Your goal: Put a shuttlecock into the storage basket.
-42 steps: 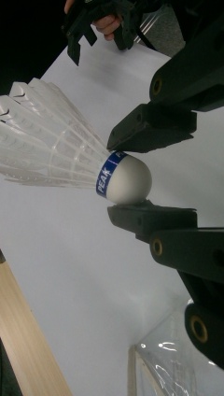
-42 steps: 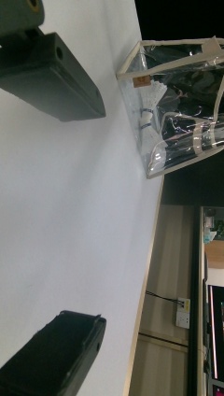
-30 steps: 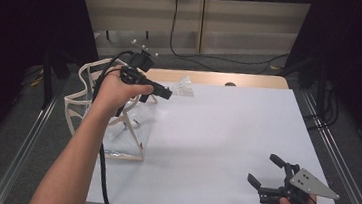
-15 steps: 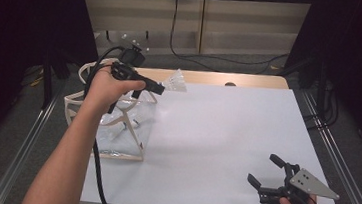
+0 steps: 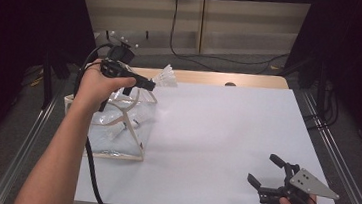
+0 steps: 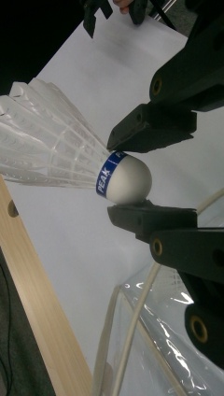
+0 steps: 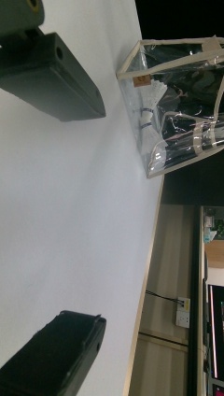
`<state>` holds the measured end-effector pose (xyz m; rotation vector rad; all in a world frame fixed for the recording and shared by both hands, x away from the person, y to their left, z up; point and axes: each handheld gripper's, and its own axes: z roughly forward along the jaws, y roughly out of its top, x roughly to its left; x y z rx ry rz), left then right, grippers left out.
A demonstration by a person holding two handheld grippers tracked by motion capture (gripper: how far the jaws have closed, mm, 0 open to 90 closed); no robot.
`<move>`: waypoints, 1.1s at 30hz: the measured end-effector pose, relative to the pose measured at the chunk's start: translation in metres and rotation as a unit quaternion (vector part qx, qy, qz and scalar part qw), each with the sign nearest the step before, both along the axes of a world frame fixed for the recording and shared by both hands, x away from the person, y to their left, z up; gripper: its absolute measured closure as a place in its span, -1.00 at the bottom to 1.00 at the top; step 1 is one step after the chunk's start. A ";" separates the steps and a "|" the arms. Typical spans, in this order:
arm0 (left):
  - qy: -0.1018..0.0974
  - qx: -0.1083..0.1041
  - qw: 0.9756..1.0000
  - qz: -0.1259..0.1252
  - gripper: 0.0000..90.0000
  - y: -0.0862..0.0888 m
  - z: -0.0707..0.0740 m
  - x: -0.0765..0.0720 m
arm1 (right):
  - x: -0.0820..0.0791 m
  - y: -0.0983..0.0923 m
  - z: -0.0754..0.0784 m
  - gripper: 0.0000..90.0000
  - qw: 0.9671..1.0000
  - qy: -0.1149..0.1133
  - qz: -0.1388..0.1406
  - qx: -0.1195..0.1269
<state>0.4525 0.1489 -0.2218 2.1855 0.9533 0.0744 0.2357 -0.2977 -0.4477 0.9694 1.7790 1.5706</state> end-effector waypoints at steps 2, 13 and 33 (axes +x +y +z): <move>-0.003 0.003 1.000 0.002 0.39 0.003 0.001 0.000 | 0.000 0.000 0.000 -0.96 1.000 0.000 0.000 0.000; -0.009 0.003 1.000 0.022 0.39 0.017 0.003 0.000 | 0.000 0.000 0.000 -0.96 1.000 0.001 0.000 -0.001; -0.011 0.009 0.999 0.040 0.39 0.042 0.004 -0.002 | 0.000 0.000 0.000 -0.96 1.000 0.001 -0.001 -0.001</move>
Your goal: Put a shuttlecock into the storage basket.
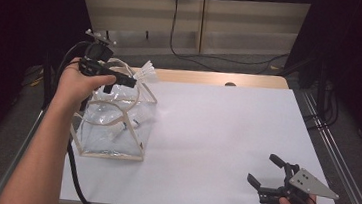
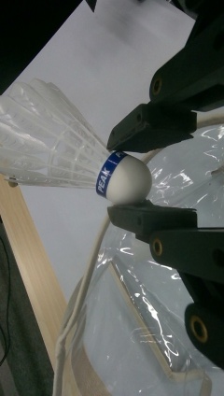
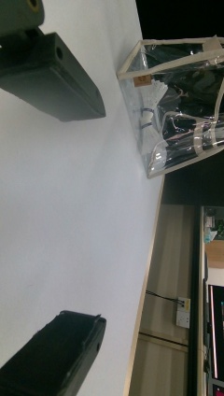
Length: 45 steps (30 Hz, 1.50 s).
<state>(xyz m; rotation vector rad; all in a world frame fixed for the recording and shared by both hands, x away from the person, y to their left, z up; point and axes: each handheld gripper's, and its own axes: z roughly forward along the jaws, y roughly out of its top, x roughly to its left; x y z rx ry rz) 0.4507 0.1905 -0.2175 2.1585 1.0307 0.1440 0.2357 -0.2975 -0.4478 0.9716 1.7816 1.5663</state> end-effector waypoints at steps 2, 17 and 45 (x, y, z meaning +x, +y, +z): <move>0.001 0.000 1.000 0.002 0.39 0.002 0.000 0.000 | 0.000 0.000 0.000 -0.96 1.000 0.000 0.000 0.000; -0.001 0.007 1.000 0.018 0.39 0.021 -0.001 -0.002 | 0.000 0.000 0.000 -0.96 1.000 0.001 0.000 0.002; 0.000 0.009 0.999 0.036 0.39 0.042 -0.007 -0.004 | 0.000 0.000 0.000 -0.96 1.000 0.001 -0.001 0.002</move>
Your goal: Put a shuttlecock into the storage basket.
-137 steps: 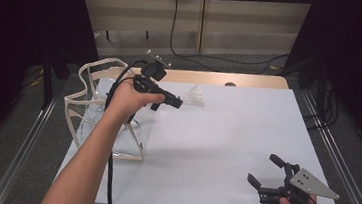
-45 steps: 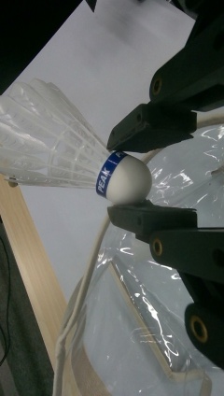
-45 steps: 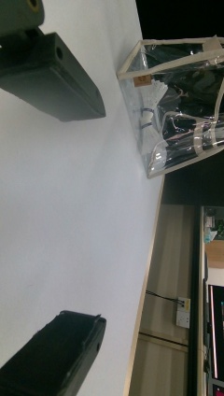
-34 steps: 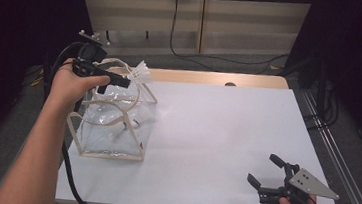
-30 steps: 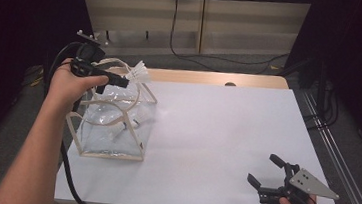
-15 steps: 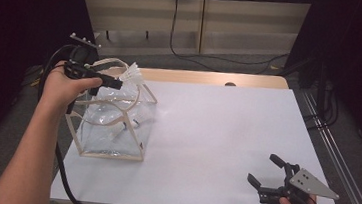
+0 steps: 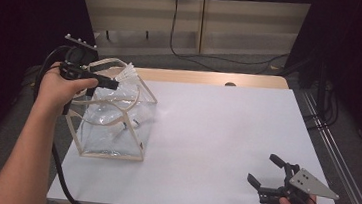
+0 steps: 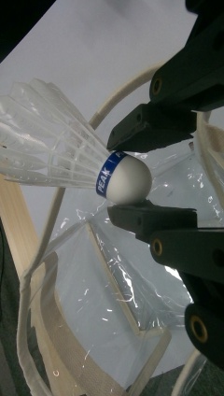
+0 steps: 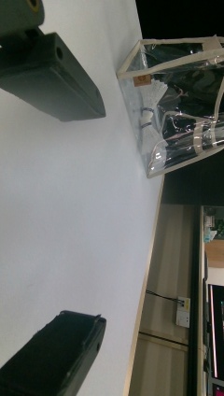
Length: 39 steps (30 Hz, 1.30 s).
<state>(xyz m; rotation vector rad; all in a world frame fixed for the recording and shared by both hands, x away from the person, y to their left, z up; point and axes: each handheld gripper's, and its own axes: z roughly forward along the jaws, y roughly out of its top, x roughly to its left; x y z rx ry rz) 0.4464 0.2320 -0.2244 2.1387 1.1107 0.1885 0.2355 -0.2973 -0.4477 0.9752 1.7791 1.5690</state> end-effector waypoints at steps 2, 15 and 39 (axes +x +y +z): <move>-0.002 -0.001 1.000 0.000 0.39 0.001 0.001 -0.001 | 0.000 0.000 0.000 -0.96 1.000 0.000 0.000 0.000; -0.006 0.004 1.000 0.004 0.39 0.013 0.008 -0.003 | 0.000 0.000 0.000 -0.96 1.000 0.001 0.000 -0.001; -0.007 0.010 1.000 0.016 0.39 0.027 0.003 -0.004 | 0.000 0.000 0.000 -0.96 1.000 0.001 0.000 -0.001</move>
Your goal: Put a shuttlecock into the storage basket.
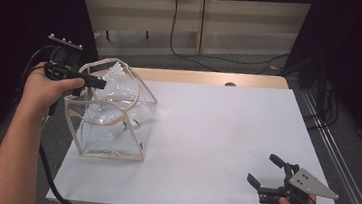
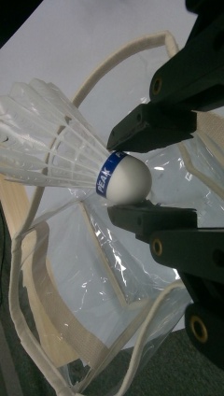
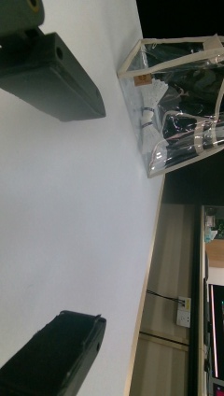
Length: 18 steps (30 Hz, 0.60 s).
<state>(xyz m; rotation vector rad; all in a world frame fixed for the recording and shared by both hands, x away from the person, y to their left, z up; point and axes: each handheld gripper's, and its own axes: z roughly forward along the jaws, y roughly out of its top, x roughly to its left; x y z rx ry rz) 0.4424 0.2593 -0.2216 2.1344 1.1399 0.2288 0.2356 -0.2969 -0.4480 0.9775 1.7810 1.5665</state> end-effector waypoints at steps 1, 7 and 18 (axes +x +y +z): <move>0.001 0.001 1.000 0.000 0.39 0.001 0.000 0.000 | 0.000 0.000 0.000 -0.96 1.000 -0.001 0.000 0.000; -0.003 0.003 1.000 0.006 0.39 0.003 0.000 0.000 | 0.000 0.000 0.000 -0.96 1.000 -0.001 0.000 0.000; 0.000 0.003 1.000 0.008 0.39 0.005 -0.005 0.001 | 0.000 0.000 0.000 -0.96 1.000 -0.001 0.000 0.000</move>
